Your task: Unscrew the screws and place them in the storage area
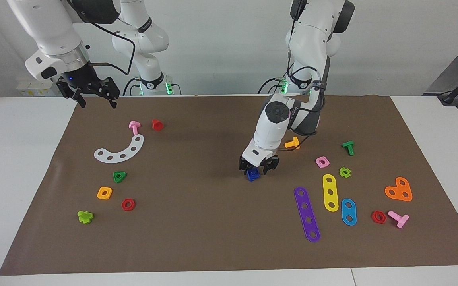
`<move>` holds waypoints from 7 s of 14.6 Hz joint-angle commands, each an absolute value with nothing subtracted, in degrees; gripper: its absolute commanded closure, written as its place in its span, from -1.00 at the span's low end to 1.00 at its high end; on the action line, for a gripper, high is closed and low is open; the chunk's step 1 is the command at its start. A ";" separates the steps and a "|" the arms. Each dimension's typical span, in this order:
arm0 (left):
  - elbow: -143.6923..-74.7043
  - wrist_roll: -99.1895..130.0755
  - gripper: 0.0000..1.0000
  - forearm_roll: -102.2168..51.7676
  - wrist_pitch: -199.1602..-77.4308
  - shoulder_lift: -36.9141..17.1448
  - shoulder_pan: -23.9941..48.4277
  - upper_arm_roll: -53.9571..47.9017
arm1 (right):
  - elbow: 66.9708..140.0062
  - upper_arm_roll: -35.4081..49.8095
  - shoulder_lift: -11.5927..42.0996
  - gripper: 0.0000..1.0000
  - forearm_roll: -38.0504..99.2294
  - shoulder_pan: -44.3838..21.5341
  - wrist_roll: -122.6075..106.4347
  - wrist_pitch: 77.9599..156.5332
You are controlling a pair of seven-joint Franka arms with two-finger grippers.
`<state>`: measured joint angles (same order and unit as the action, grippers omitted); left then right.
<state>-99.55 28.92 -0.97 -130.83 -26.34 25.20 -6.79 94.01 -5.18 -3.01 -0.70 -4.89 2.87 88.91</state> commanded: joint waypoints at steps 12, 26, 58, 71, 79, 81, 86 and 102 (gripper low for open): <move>-101.77 29.44 -0.43 2.81 -133.59 -26.46 26.81 -5.98 | 94.83 -4.92 -3.52 -1.00 -0.62 -4.57 2.72 89.65; -101.95 29.44 0.03 3.08 -133.33 -26.46 26.89 -5.98 | 95.10 -4.92 -3.69 -1.00 -0.62 -4.57 2.72 89.74; -94.27 9.42 0.50 0.35 -110.29 -22.25 9.94 -5.54 | 94.13 -4.57 4.99 -1.00 -0.61 -22.12 18.25 103.86; -112.24 11.16 -0.33 0.26 -125.07 -15.64 10.11 -5.71 | 81.91 -4.57 36.29 -1.00 -1.76 -41.48 41.22 128.74; -105.48 10.20 -1.00 0.35 -122.70 -15.47 6.61 -5.36 | 82.88 -4.48 37.88 -0.48 -0.88 -40.95 39.73 135.44; -103.46 8.02 -1.00 0.35 -121.65 -15.38 3.44 -5.45 | 83.49 -4.48 37.79 -0.38 -0.88 -41.22 39.73 135.53; -93.72 -1.14 -1.00 0.35 -108.41 -14.86 -3.34 -5.36 | 84.73 -4.22 37.53 0.06 -0.79 -41.40 39.64 135.53; -83.23 4.04 -1.00 0.18 -89.30 -8.97 -0.44 -6.59 | 98.57 -4.75 20.07 1.00 -0.88 -29.48 26.15 131.75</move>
